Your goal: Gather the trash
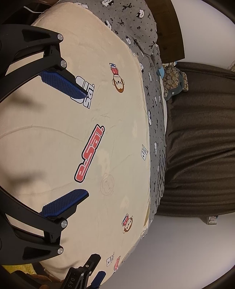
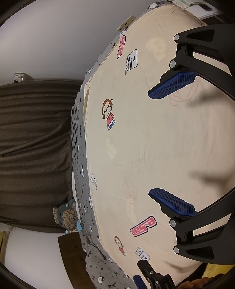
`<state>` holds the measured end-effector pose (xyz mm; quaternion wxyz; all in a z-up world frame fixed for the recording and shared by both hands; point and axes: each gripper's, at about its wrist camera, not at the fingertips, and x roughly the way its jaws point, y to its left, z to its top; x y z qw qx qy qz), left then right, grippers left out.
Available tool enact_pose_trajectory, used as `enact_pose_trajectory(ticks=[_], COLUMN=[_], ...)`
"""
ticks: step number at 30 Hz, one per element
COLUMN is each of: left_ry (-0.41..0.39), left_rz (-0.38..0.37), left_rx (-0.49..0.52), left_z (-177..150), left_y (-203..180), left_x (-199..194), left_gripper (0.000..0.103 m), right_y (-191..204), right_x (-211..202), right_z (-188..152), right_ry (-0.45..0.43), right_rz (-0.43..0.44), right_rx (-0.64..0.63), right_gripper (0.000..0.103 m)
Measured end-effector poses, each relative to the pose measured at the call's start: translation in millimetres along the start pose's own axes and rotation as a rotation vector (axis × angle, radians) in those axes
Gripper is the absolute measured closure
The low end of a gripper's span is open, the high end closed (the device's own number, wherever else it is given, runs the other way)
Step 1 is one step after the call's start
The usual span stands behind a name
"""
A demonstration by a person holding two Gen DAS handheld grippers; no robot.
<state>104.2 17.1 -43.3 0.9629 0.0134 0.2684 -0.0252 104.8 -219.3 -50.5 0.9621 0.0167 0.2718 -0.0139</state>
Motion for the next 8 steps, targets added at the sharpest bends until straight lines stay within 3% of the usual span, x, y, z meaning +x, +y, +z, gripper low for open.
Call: enact_pose_trajectory(ticks=[8], left_ry=[0.001], left_rz=[0.003], left_rx=[-0.003], left_z=[1.2], left_y=[0.6], left_x=[-1.4], left_gripper=[0.008], right_y=[-1.3], right_x=[0.9], right_z=[-0.4], right_ry=[0.004], right_rz=[-0.003], right_rx=[-0.001], right_gripper=[0.004])
